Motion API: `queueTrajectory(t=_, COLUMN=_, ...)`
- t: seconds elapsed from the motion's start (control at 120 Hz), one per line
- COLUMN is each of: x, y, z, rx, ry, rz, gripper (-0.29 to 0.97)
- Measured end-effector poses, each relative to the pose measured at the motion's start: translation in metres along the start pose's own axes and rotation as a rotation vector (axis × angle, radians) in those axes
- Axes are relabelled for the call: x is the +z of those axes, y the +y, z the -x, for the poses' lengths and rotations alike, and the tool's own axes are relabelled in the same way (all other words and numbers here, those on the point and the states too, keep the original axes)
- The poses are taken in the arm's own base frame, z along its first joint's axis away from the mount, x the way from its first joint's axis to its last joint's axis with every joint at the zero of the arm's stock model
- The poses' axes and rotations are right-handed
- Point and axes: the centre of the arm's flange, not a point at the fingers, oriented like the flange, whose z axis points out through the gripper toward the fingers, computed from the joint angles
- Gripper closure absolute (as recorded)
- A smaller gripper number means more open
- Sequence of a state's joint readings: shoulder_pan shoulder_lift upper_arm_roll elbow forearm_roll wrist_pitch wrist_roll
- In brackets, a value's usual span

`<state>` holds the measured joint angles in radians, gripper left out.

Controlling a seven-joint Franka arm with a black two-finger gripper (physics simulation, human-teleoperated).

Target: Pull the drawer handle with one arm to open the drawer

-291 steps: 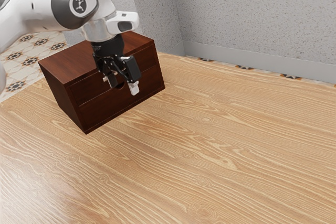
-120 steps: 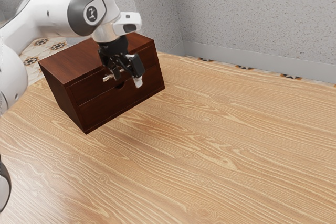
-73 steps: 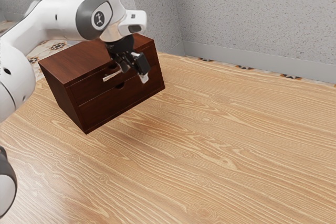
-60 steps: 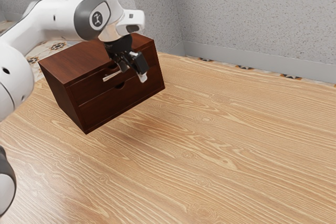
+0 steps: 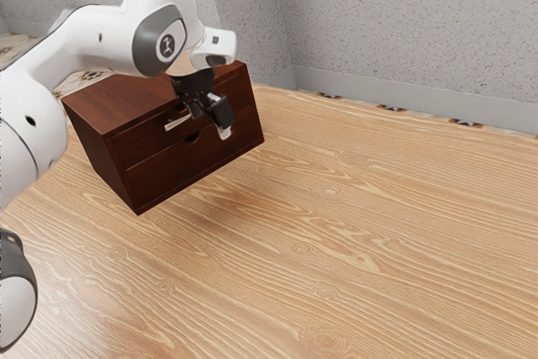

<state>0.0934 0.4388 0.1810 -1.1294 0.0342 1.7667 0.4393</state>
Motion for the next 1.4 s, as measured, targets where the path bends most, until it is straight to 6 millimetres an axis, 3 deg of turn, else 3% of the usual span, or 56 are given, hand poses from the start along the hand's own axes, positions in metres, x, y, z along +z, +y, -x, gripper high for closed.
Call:
queueTrajectory(t=0.575, x=0.008, y=-0.02, z=0.004, rx=0.039, ry=-0.04, rz=-0.122, gripper=0.0)
queueTrajectory(t=1.4, x=0.013, y=-0.034, z=0.008, rx=0.037, ry=-0.036, rz=-0.131, gripper=0.0)
